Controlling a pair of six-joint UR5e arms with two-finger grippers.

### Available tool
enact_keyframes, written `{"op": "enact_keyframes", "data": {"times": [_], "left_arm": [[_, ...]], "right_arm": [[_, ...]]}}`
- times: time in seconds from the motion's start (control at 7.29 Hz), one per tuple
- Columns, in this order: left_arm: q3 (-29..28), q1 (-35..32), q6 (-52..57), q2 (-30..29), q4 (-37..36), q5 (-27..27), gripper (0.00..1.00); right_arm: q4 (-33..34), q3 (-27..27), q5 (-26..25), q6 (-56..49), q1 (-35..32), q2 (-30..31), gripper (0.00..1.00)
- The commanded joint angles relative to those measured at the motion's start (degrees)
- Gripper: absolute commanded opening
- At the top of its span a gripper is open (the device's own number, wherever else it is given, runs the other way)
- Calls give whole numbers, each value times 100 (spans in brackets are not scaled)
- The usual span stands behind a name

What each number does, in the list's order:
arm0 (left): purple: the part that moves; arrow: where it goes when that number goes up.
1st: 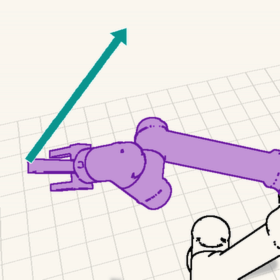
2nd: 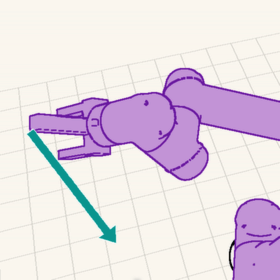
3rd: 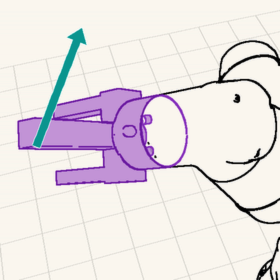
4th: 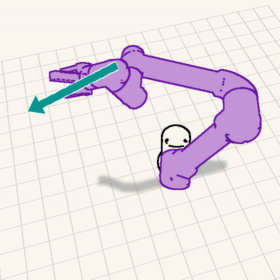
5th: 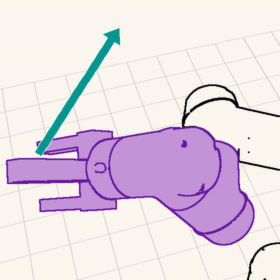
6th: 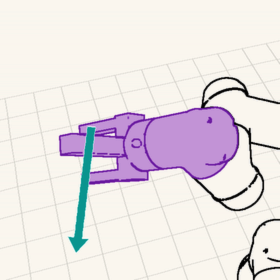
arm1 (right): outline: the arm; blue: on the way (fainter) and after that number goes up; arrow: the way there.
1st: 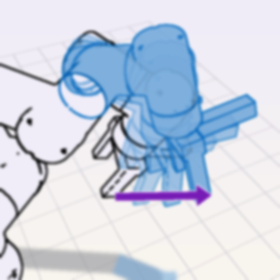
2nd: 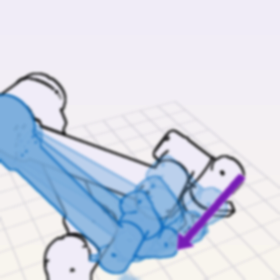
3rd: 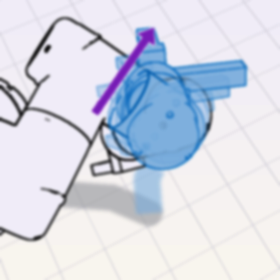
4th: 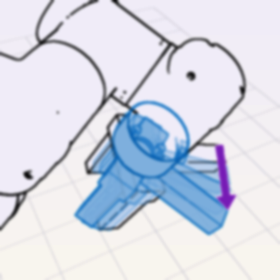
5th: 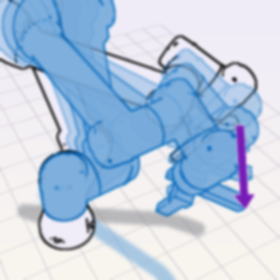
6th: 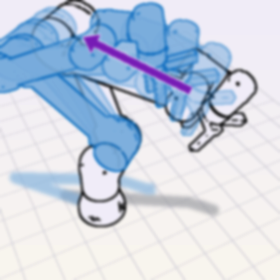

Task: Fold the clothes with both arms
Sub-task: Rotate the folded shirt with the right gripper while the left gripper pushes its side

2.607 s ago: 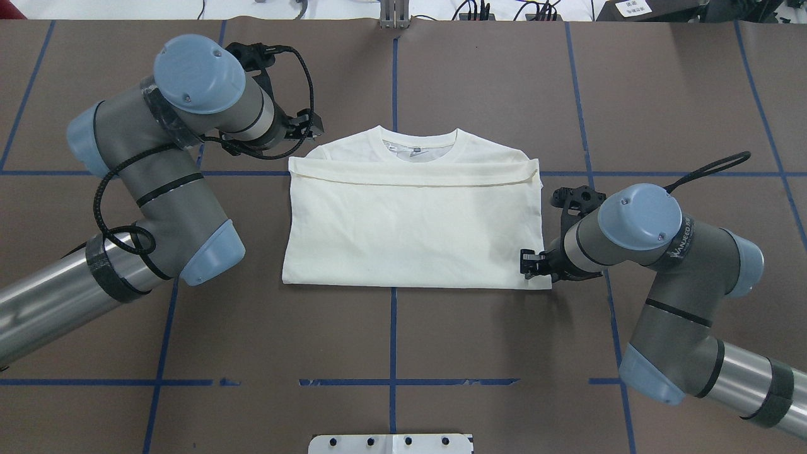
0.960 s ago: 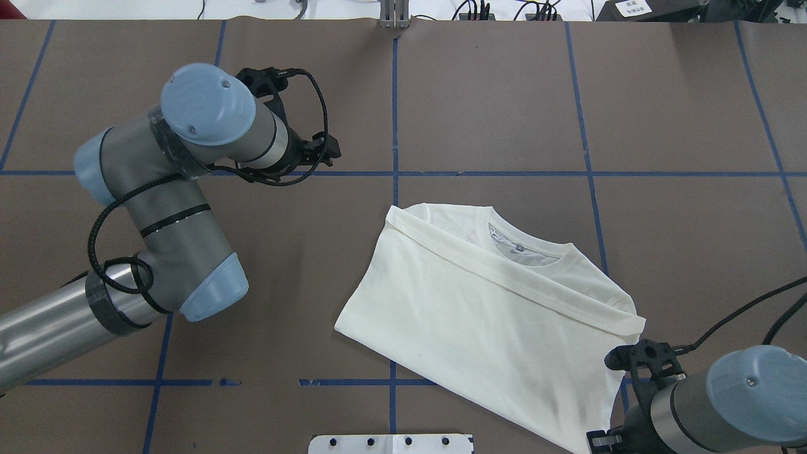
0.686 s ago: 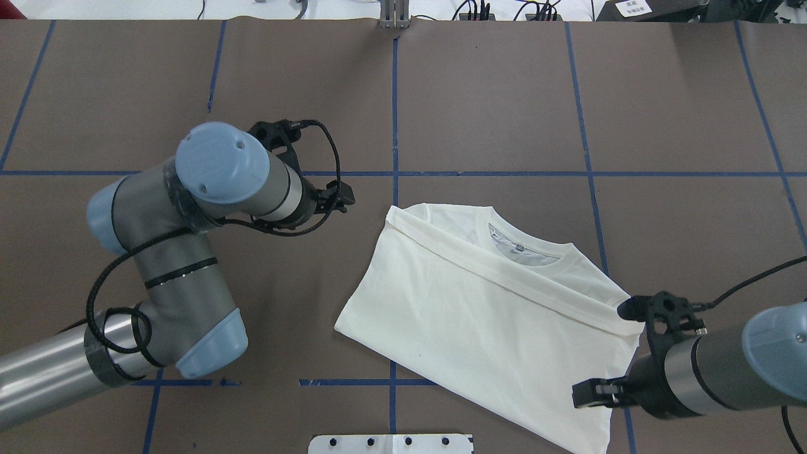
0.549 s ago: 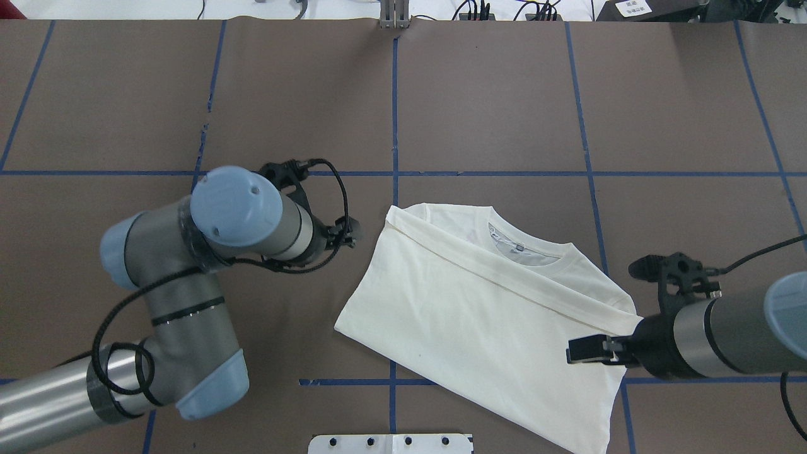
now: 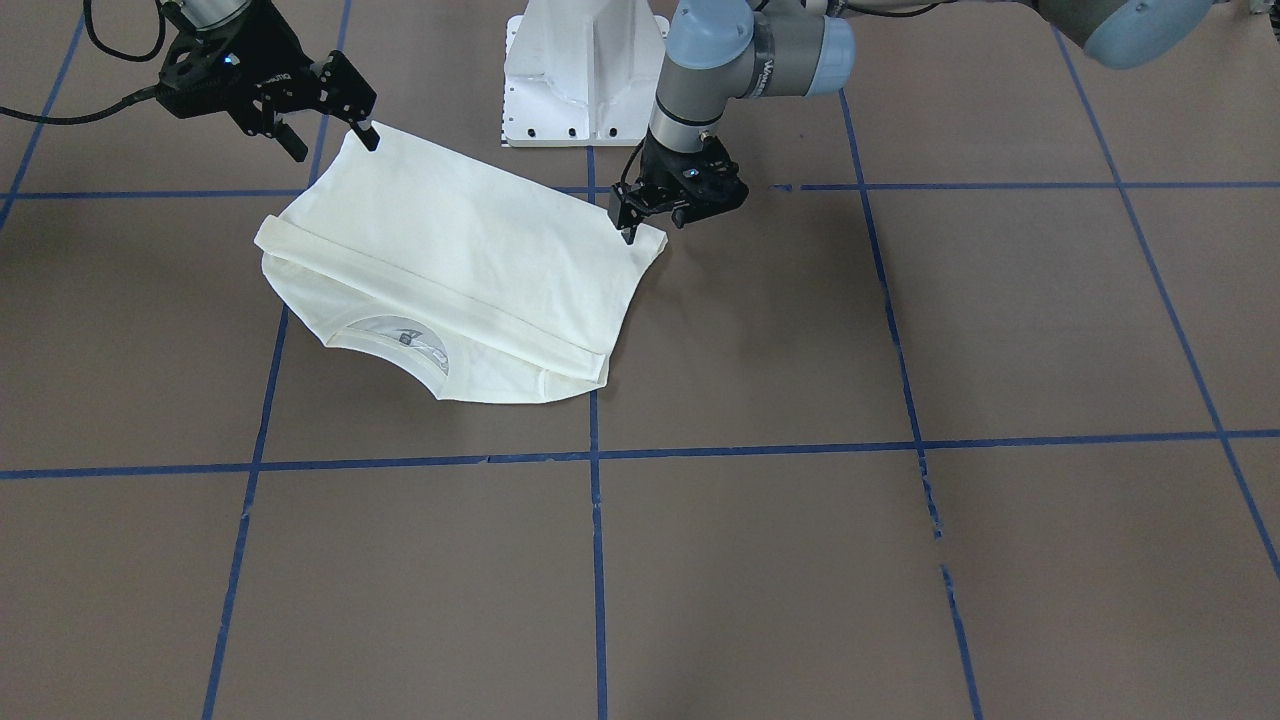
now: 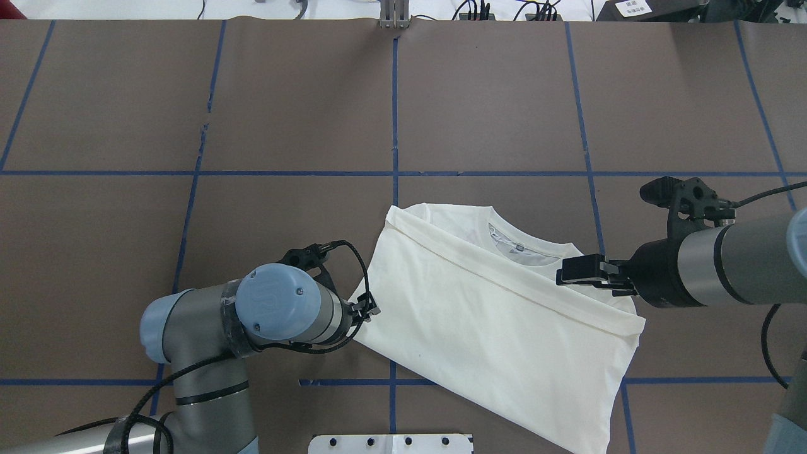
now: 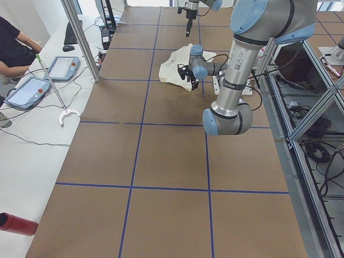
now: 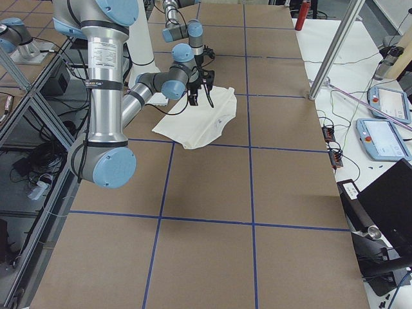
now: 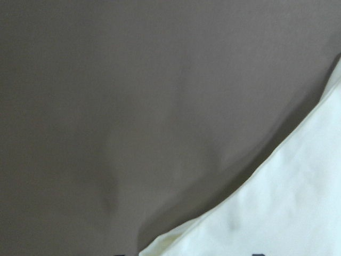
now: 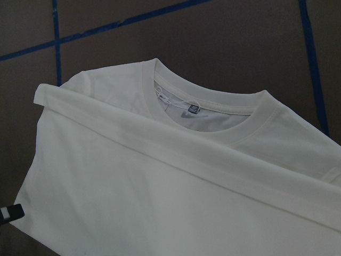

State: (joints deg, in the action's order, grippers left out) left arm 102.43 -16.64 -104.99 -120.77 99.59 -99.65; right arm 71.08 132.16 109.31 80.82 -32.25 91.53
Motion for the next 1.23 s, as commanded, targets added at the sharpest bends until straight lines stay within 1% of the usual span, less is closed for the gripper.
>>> {"op": "enact_keyframes", "data": {"times": [0.0, 0.14, 0.41, 0.55, 0.69, 0.82, 1.1], "left_arm": [[-47, 12, -30, 1, -1, 59, 67], [-48, 3, -30, -7, -10, 95, 58], [-126, 11, -30, 1, -1, 191, 44], [-127, 11, -13, 1, -1, 192, 30], [-127, 3, -13, 10, -10, 235, 9], [-118, -32, 5, 1, -71, 270, 0], [-30, -277, 84, -42, -378, 262, 0]], "right_arm": [[-23, -68, 11, -22, -62, -39, 100], [-24, -76, 46, -22, -62, -39, 100], [-32, -68, 46, -22, -71, -39, 100], [-32, -68, 37, -22, -71, -39, 100], [-32, -68, 46, -31, -71, -39, 100], [-32, -68, 46, -31, -71, -39, 100], [-32, -85, 37, -31, -71, -30, 100]]}}
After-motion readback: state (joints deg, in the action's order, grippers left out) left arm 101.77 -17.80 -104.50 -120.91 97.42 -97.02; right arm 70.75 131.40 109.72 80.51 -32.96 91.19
